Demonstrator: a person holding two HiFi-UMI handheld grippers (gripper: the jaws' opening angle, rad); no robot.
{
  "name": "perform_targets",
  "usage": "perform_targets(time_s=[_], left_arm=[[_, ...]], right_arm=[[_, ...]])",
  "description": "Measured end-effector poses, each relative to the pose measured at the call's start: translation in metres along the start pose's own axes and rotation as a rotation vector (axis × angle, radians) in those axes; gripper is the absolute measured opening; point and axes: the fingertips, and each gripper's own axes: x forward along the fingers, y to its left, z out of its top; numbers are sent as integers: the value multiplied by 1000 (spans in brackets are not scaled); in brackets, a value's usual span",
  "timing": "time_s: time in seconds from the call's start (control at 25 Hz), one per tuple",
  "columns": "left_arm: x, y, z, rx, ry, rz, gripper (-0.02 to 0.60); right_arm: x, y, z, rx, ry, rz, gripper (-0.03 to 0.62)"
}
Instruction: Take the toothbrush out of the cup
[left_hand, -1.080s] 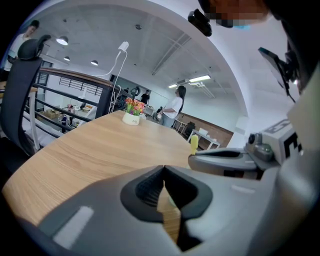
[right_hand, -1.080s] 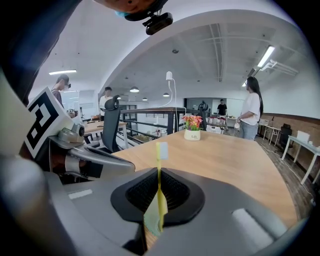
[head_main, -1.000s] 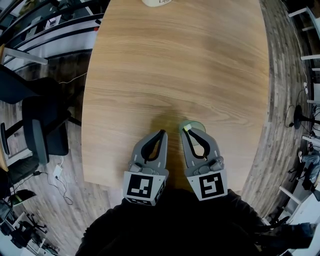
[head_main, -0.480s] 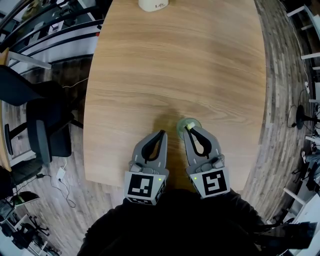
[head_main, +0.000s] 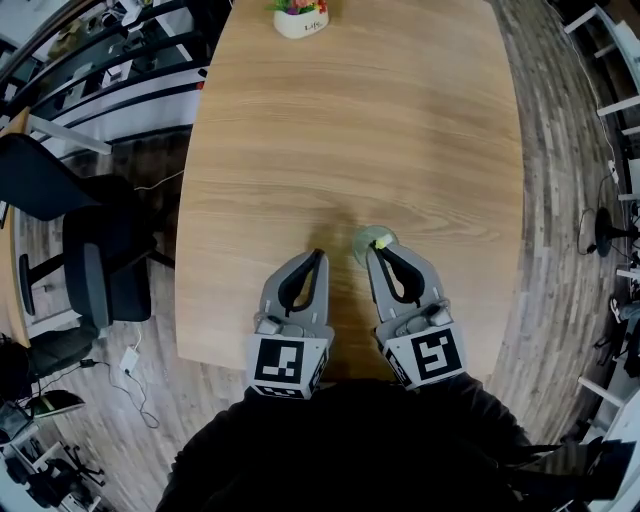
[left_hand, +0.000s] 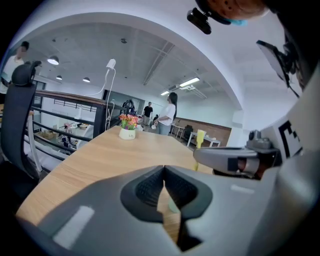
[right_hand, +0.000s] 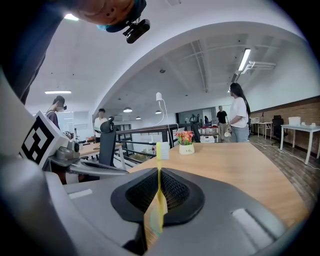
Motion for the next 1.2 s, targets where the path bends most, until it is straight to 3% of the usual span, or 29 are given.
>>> perform_targets(time_s=[0.6,0.8,1.0,1.2], left_arm=[[-50,-35,44,75,-116,-17,8],[-74,-63,51,105,-159,-2,9],[-97,-92,70,193,-245,18,8],[-135,-123,70,176,-289,60,9]], right_arm=[[-82,-11,83,44,-249,-68,15],[-129,-15,85,28,-285,-79,15],[-172,-19,76,-11,-280,-76,15],[-218,-16,62,17,-275,-75,15]])
